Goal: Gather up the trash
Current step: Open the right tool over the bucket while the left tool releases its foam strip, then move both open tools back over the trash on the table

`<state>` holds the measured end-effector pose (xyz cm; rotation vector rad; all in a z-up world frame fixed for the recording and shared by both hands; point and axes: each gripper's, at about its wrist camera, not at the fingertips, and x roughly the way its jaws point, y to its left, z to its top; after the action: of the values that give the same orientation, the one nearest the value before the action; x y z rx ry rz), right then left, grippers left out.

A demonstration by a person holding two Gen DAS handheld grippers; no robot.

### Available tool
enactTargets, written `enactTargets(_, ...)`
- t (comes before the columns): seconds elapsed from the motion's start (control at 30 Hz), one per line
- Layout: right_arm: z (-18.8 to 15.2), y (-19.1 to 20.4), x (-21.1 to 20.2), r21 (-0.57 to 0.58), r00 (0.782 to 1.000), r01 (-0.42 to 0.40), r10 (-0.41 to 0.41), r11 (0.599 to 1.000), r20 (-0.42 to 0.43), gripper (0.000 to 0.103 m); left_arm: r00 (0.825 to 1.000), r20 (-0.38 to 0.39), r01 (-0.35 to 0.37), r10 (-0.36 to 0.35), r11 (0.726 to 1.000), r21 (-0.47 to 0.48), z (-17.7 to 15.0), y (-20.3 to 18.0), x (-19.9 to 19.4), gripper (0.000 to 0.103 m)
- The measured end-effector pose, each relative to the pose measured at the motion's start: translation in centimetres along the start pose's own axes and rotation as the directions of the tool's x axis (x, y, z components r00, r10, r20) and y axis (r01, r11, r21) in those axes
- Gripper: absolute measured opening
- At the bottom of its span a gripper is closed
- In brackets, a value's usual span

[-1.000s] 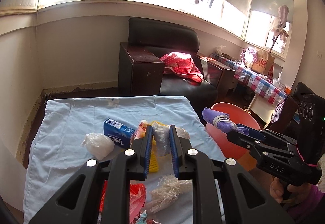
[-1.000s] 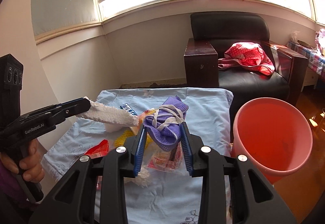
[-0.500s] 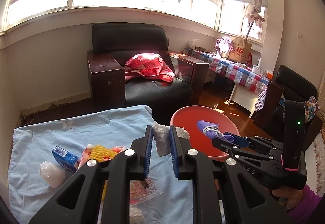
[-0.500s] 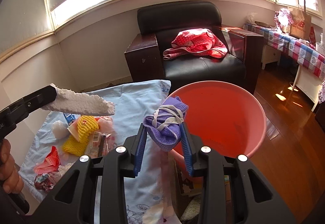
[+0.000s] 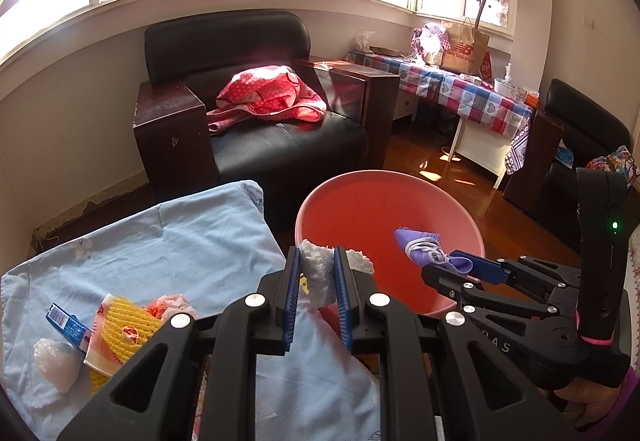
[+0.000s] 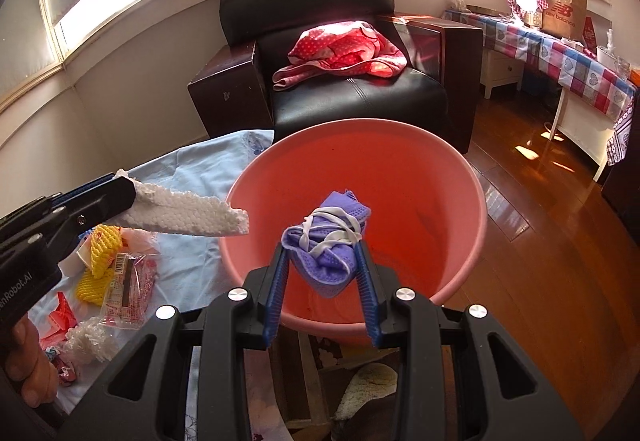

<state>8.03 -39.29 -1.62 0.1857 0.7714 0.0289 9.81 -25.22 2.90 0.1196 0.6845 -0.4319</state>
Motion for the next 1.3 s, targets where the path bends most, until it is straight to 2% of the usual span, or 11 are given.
enactTargets(0.13,0.1,-0.4,0.6,0.009,1.0,0.016,-0.016,1.0,-0.012,0.034,0.999,-0.04,0.011,-0.011,1.0,-0.002,0.0,-0.6,2.0,0.016)
enactTargets(0.5,0.0,-1.4,1.6,0.027,0.998,0.054,-0.054,0.998,-0.026,0.034,0.996,-0.093,0.003,-0.002,1.0,0.006,-0.3,-1.1,5.1,0.017)
enactTargets(0.53,0.0,-1.4,1.7,0.03,0.998,0.056,-0.055,0.998,-0.028,0.035,0.996,-0.09,0.001,-0.001,1.0,0.005,-0.3,-1.1,5.2,0.019)
enactTargets(0.6,0.1,-1.7,1.9,0.041,0.998,0.053,-0.051,0.998,-0.039,0.035,0.996,-0.086,-0.005,0.006,1.0,0.007,-0.3,-1.1,5.2,0.032)
enactTargets(0.63,0.1,-1.8,2.0,0.048,0.998,0.051,-0.048,0.998,-0.046,0.035,0.997,-0.079,-0.012,0.013,1.0,0.006,-0.3,-1.1,5.2,0.042)
enactTargets(0.67,0.1,-1.9,2.2,0.052,0.997,0.049,-0.046,0.997,-0.054,0.036,0.998,-0.069,-0.014,0.014,1.0,0.004,-0.3,-1.1,4.9,0.045)
enactTargets(0.87,-0.1,-1.9,2.2,0.057,0.997,0.053,-0.049,0.997,-0.064,0.036,0.999,-0.043,-0.011,0.011,1.0,0.007,-0.2,-1.2,3.8,0.047)
enactTargets(1.3,0.0,-0.9,-0.2,0.038,0.999,0.048,-0.047,0.998,-0.006,0.036,1.0,0.018,0.002,-0.002,1.0,-0.013,-0.7,-0.9,0.0,0.048)
